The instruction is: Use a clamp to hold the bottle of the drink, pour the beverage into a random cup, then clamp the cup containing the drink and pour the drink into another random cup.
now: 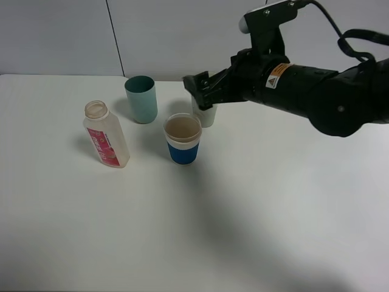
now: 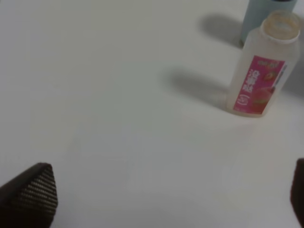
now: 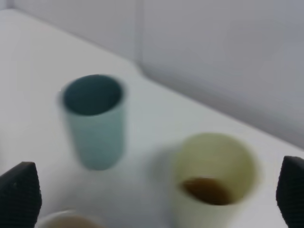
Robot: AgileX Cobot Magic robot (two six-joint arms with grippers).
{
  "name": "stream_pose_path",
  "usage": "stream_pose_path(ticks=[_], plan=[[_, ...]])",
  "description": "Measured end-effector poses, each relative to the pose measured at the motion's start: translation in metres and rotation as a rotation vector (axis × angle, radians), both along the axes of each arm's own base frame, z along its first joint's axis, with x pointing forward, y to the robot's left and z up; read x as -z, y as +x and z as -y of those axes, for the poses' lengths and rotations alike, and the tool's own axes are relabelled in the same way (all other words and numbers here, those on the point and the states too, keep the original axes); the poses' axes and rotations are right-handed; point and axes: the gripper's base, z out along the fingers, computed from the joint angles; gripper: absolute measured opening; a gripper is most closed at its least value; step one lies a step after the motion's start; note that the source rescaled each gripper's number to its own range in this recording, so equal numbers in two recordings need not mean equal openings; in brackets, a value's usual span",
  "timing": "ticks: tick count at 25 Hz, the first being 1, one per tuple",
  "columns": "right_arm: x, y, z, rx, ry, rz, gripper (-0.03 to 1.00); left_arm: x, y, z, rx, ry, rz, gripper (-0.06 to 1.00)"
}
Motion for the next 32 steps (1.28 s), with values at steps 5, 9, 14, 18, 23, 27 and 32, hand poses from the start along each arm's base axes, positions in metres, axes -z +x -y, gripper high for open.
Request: stream_pose_path(ticks=[5, 9, 14, 18, 23, 27, 32], plan=[[-0.005, 0.022, 0.043, 0.137, -0.036, 0.011, 0.99, 0.0, 0.0, 0.0, 0.0, 0.0, 0.0, 1.0], [-0.003, 0.035, 0.076, 0.232, -0.096, -0.009, 0.99, 0.0, 0.0, 0.0, 0.0, 0.0, 0.0, 1.0], [-0.009, 0.038, 0.108, 0.314, -0.144, -0.046, 0.99, 0.0, 0.0, 0.0, 0.0, 0.0, 0.0, 1.0], [-0.034, 0.03, 0.145, 0.417, -0.142, -0.044, 0.99, 0.0, 0.0, 0.0, 0.0, 0.0, 0.0, 1.0], [-0.071, 0.004, 0.179, 0.521, -0.12, -0.008, 0.99, 0.0, 0.0, 0.0, 0.0, 0.0, 0.0, 1.0], [-0.102, -0.026, 0.197, 0.588, -0.097, 0.046, 0.99, 0.0, 0.0, 0.0, 0.0, 0.0, 0.0, 1.0], [-0.136, -0.076, 0.209, 0.654, -0.083, 0.114, 0.99, 0.0, 0.0, 0.0, 0.0, 0.0, 0.0, 1.0]])
